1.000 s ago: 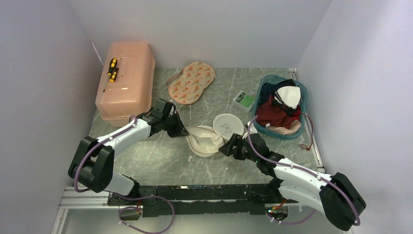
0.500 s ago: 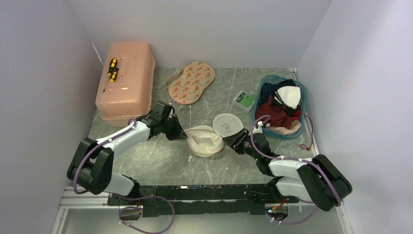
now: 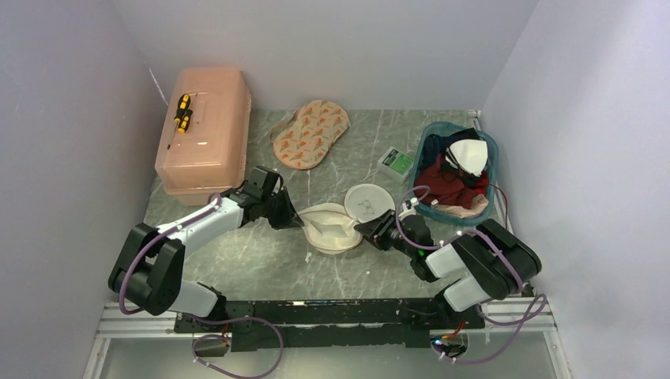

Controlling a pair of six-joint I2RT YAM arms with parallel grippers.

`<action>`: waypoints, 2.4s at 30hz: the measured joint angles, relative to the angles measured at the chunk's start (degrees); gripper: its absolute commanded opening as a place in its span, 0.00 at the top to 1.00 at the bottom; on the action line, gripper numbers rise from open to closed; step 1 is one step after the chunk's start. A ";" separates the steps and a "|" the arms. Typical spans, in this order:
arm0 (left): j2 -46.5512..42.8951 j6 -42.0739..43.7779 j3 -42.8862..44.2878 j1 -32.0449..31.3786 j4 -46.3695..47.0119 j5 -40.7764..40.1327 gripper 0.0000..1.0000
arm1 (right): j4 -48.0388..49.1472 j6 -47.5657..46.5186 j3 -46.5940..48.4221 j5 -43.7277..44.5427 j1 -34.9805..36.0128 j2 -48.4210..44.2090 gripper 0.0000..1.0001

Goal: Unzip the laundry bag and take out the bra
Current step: Adjust the laundry bag at the center of the board.

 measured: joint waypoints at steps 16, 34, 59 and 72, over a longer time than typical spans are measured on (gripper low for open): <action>-0.66 0.11 1.16 -0.02 -1.62 0.48 0.97 | -34.93 -21.20 19.30 12.98 8.17 -16.00 1.00; -2.29 3.19 15.69 -0.76 -8.59 3.45 0.97 | -77.77 -35.87 40.15 50.86 27.54 6.43 0.59; -3.85 2.82 2.84 -0.57 -3.50 3.50 0.97 | -50.42 -22.43 16.50 0.15 4.15 -17.68 0.39; -6.01 2.78 1.42 -0.59 -2.82 3.58 0.97 | -38.62 -16.17 14.45 -2.64 0.50 -6.05 0.68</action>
